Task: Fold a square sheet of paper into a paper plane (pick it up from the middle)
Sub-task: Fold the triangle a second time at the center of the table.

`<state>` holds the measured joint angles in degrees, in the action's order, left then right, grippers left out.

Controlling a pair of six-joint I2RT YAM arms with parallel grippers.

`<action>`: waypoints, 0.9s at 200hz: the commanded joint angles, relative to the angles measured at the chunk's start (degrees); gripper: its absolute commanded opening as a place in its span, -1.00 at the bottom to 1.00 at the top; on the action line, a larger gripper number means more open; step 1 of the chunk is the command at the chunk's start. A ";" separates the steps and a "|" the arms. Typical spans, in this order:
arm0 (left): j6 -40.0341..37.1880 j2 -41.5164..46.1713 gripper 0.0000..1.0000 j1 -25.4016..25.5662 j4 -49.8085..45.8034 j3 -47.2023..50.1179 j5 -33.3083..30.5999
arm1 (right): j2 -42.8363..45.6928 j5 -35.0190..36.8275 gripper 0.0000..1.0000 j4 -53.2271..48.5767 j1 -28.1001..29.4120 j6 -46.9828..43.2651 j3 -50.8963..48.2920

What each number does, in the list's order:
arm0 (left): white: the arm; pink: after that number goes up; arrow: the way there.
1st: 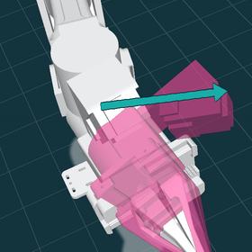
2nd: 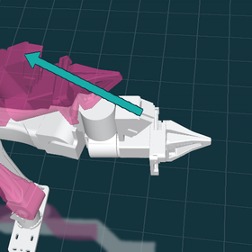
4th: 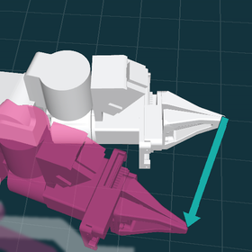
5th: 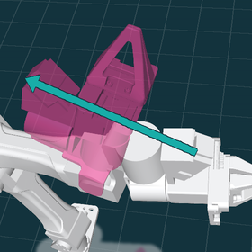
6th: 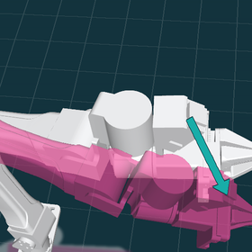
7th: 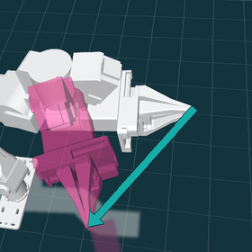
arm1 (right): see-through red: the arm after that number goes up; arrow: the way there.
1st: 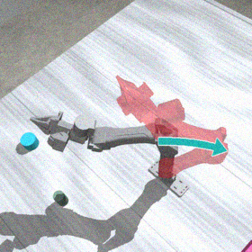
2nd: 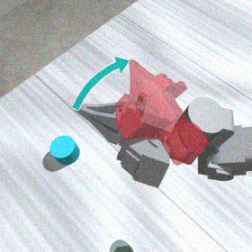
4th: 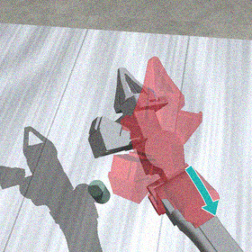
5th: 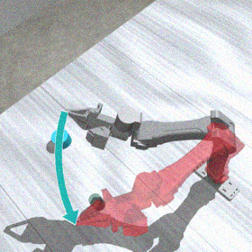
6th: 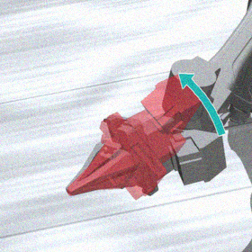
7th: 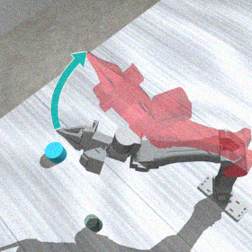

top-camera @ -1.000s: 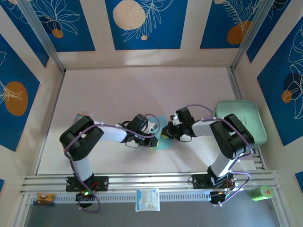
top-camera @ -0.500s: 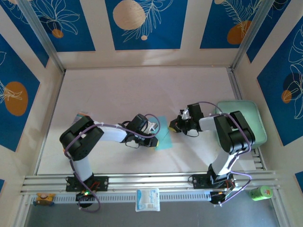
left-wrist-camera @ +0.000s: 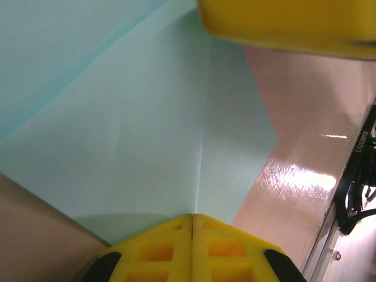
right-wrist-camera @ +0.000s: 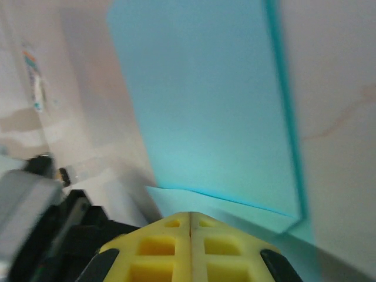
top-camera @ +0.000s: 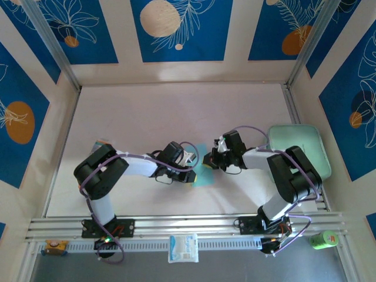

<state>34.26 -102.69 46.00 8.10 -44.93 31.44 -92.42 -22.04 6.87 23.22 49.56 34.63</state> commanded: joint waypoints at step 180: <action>-2.14 1.28 -1.00 -0.22 -9.29 1.28 -1.18 | -2.91 4.23 -1.00 0.71 3.77 2.65 -2.03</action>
<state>32.49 -101.36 45.98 4.58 -44.91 31.44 -90.89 -19.73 7.77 27.07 51.94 33.56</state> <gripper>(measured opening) 0.064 0.053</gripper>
